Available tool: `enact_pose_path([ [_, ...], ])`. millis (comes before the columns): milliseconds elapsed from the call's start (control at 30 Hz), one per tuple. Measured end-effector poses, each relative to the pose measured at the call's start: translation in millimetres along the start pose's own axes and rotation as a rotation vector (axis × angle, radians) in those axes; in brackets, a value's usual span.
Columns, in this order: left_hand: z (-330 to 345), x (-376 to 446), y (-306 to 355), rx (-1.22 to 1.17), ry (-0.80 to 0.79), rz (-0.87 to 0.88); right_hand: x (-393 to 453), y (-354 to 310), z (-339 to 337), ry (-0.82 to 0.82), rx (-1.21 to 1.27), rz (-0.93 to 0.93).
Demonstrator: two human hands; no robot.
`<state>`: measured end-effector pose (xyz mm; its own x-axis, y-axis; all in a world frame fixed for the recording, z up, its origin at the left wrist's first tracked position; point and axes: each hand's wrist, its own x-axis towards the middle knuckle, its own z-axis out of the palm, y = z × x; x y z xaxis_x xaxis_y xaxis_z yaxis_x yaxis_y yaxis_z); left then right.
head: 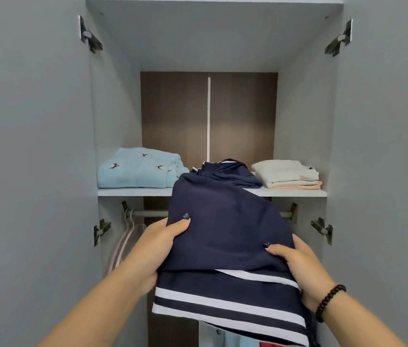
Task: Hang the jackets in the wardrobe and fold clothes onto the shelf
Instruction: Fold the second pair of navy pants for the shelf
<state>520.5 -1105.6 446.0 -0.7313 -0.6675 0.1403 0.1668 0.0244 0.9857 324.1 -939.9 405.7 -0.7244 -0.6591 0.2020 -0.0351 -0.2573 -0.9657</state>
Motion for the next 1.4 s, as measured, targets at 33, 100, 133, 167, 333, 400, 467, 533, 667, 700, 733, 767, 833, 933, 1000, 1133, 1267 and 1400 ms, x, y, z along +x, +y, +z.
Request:
enact_pose_path([
  [33, 0.3, 11.6, 0.8, 0.006, 0.004, 0.027, 10.0, 2.3, 1.2, 0.017, 0.003, -0.003],
  [100, 2.2, 34.2, 2.7, 0.008, 0.02, 0.063, 30.3, 3.3, 1.1, 0.045, 0.021, -0.007],
  [133, 3.0, 44.7, 4.9, 0.009, 0.028, 0.072, 40.8, 0.3, 1.5, 0.053, 0.026, -0.018],
  [167, 3.2, 56.0, 7.8, 0.013, 0.039, 0.076, 52.4, -4.8, 2.4, 0.063, 0.02, -0.035],
  [333, 4.5, 128.8, 43.2, 0.033, 0.102, 0.146, 124.7, -50.7, 10.8, 0.068, -0.086, -0.201],
  [400, 8.4, 163.4, 64.7, 0.034, 0.127, 0.188, 158.5, -73.4, 12.6, 0.052, -0.106, -0.262],
  [467, 13.9, 200.6, 87.0, 0.032, 0.118, 0.229, 199.2, -96.5, 12.5, 0.038, -0.102, -0.289],
  [533, 18.2, 238.6, 106.3, 0.028, 0.117, 0.261, 243.1, -116.7, 13.1, 0.027, -0.106, -0.292],
  [667, 19.7, 315.9, 127.4, -0.025, 0.213, 0.254, 329.1, -140.7, 19.7, 0.014, -0.153, -0.285],
  [700, 20.8, 333.5, 127.0, -0.035, 0.243, 0.245, 348.1, -143.0, 21.4, 0.017, -0.182, -0.274],
  [733, 22.1, 349.9, 124.0, -0.032, 0.266, 0.247, 366.3, -143.3, 23.3, 0.03, -0.224, -0.265],
  [767, 23.5, 366.0, 117.3, -0.011, 0.291, 0.255, 384.3, -141.8, 24.2, 0.056, -0.287, -0.248],
  [833, 23.6, 396.3, 93.0, 0.11, 0.361, 0.249, 415.3, -133.3, 24.1, 0.111, -0.556, -0.197],
  [933, 21.4, 427.5, 50.4, 0.592, 0.404, 0.173, 440.0, -102.2, 25.3, 0.075, -1.247, -0.103],
  [1000, 20.6, 433.6, 38.5, 0.901, 0.424, 0.131, 448.6, -80.6, 29.7, -0.019, -1.55, -0.086],
  [1133, 31.3, 435.4, 43.2, 1.204, 0.318, 0.47, 449.4, -79.0, 38.6, -0.105, -1.557, -0.227],
  [1267, 42.4, 445.0, 27.0, 1.489, 0.129, 0.29, 447.2, -58.2, 46.4, -0.429, -1.722, -0.194],
  [1400, 39.2, 459.2, 18.6, 1.58, 0.174, 0.275, 466.2, -39.7, 49.0, -0.412, -1.761, -0.119],
])
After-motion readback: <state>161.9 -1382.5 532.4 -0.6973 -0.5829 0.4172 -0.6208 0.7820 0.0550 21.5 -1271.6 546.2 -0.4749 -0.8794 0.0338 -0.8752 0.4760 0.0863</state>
